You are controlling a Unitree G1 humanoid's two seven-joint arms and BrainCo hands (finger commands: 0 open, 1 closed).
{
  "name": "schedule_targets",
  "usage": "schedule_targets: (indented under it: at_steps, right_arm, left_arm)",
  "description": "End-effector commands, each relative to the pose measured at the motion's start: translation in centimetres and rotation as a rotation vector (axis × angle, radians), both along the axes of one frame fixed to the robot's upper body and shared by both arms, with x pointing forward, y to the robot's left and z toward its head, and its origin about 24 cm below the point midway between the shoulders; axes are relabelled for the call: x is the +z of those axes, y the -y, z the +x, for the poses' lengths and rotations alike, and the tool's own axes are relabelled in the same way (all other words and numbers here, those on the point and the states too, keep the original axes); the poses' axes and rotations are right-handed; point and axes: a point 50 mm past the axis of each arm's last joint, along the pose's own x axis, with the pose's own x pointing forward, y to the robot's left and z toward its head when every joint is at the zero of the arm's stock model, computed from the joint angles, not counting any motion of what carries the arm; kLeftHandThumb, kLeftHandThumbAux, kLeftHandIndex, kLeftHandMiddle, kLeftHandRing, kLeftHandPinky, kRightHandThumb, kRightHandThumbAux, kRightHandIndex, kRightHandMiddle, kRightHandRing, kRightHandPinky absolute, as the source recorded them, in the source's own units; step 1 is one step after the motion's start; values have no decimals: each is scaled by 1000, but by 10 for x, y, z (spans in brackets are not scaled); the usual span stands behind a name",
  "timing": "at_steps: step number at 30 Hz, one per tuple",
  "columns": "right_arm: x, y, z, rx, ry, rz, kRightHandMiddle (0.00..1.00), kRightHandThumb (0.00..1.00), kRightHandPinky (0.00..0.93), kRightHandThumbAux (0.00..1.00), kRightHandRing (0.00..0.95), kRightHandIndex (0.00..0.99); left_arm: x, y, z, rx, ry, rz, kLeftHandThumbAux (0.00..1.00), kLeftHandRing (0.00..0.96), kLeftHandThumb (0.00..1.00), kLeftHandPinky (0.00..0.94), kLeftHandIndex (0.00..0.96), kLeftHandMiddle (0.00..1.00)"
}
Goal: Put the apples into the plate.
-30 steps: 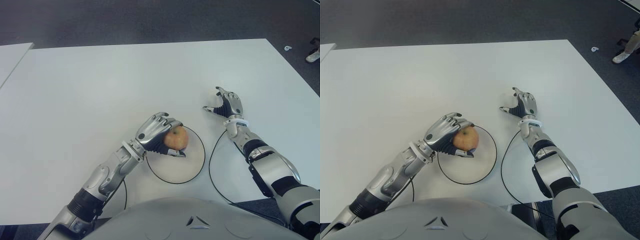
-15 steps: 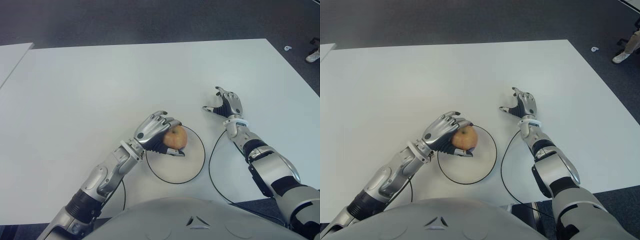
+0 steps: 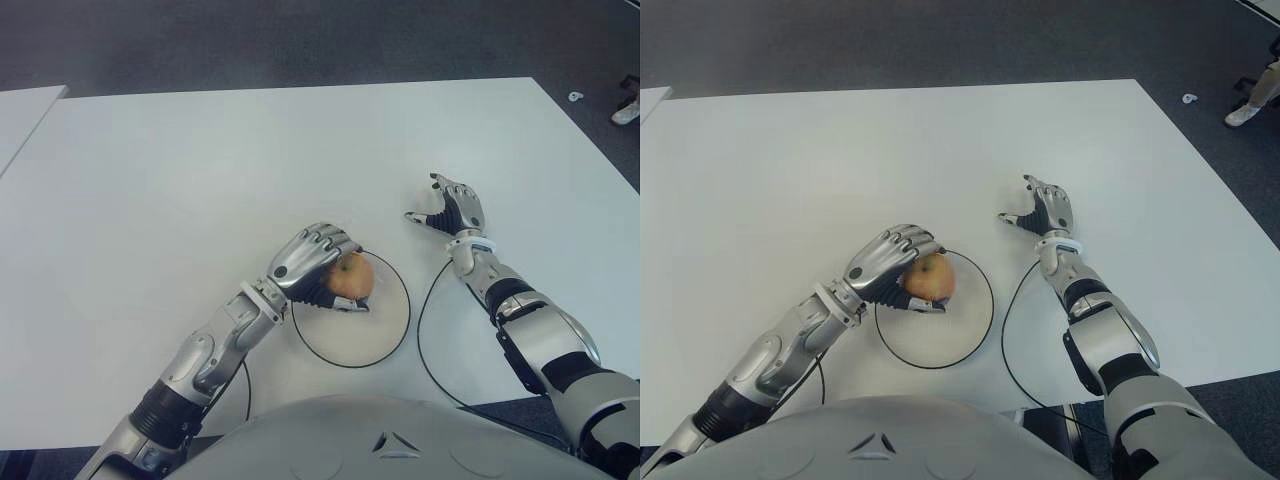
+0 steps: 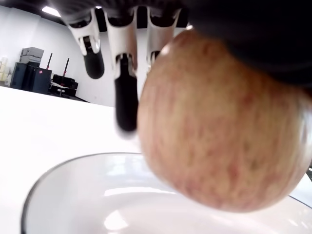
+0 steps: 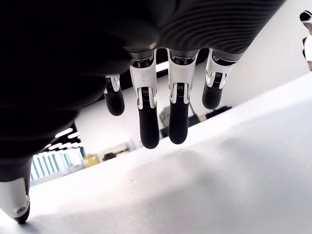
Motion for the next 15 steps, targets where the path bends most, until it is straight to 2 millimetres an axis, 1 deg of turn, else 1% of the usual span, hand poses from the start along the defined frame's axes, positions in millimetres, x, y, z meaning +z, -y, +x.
schedule_targets:
  at_steps: [1, 8, 10, 15]
  right_arm:
    - [-56, -32, -46, 49, -247, 45, 315, 347, 84, 586, 263, 118]
    - [-56, -31, -46, 50, -253, 43, 310, 324, 83, 579, 260, 111]
    - [-56, -32, -46, 50, -252, 41, 308, 320, 75, 579, 257, 110]
    - [-56, -32, -46, 50, -253, 40, 305, 313, 64, 579, 254, 109]
  left_arm:
    - [-1, -1, 0, 3, -14, 22, 280, 136, 280, 155, 130, 163]
    - [0, -1, -1, 0, -25, 36, 275, 99, 258, 78, 107, 129]
    - [0, -1, -1, -4, -35, 46, 269, 68, 240, 43, 89, 103]
    - [0, -1, -1, -7, -46, 57, 261, 31, 217, 9, 67, 71]
